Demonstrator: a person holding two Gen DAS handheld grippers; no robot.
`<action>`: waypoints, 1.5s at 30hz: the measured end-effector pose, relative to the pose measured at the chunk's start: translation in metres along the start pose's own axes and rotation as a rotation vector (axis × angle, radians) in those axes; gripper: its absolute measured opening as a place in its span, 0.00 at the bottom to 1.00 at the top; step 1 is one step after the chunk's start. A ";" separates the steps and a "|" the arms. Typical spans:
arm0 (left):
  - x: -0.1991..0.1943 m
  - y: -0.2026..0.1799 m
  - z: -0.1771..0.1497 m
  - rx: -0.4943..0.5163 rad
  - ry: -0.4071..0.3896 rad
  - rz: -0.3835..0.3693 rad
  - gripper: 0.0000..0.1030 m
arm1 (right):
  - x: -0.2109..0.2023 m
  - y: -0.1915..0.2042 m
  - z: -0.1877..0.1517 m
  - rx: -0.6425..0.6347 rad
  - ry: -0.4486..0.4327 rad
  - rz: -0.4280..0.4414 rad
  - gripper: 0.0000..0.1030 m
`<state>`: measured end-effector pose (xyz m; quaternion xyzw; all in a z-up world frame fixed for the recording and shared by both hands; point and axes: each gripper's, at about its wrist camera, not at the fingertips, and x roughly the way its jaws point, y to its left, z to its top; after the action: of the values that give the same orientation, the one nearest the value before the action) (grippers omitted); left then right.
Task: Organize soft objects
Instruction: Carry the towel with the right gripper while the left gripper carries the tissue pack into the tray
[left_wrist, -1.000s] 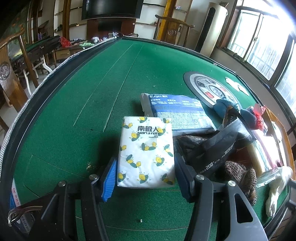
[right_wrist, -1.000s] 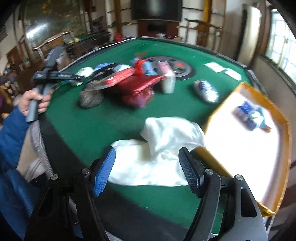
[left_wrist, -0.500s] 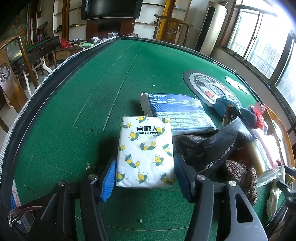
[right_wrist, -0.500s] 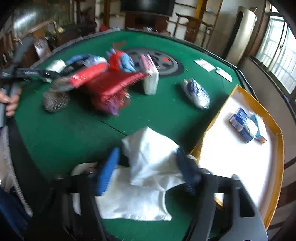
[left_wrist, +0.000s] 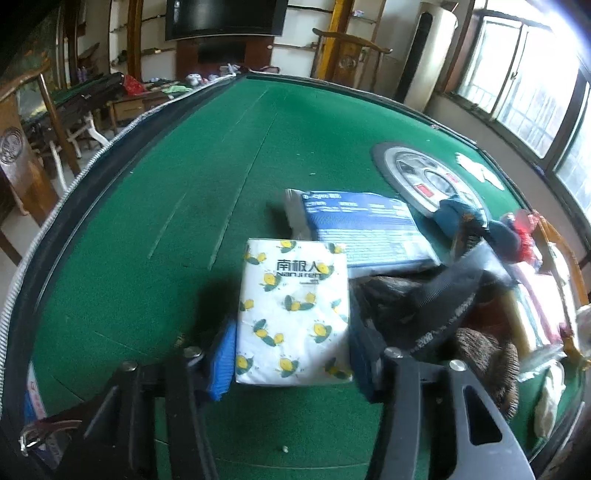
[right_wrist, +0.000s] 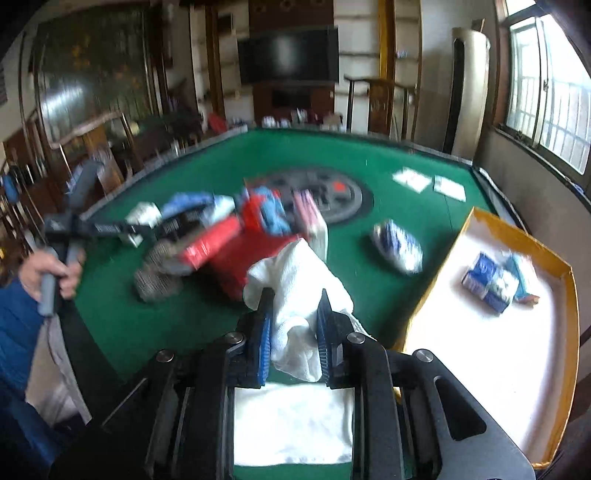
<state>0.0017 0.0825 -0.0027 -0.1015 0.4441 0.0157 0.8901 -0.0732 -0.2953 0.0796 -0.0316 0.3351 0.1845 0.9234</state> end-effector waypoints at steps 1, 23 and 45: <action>0.000 0.000 0.001 0.001 0.000 0.016 0.50 | -0.003 0.001 0.002 0.004 -0.018 0.007 0.19; -0.054 -0.043 0.012 0.020 -0.099 -0.148 0.50 | -0.014 -0.075 0.014 0.298 -0.158 0.033 0.19; -0.043 -0.278 0.015 0.336 0.007 -0.472 0.50 | -0.057 -0.193 -0.041 0.621 -0.145 -0.187 0.20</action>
<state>0.0206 -0.1840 0.0866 -0.0533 0.4077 -0.2658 0.8719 -0.0686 -0.5001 0.0717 0.2339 0.3042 -0.0102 0.9234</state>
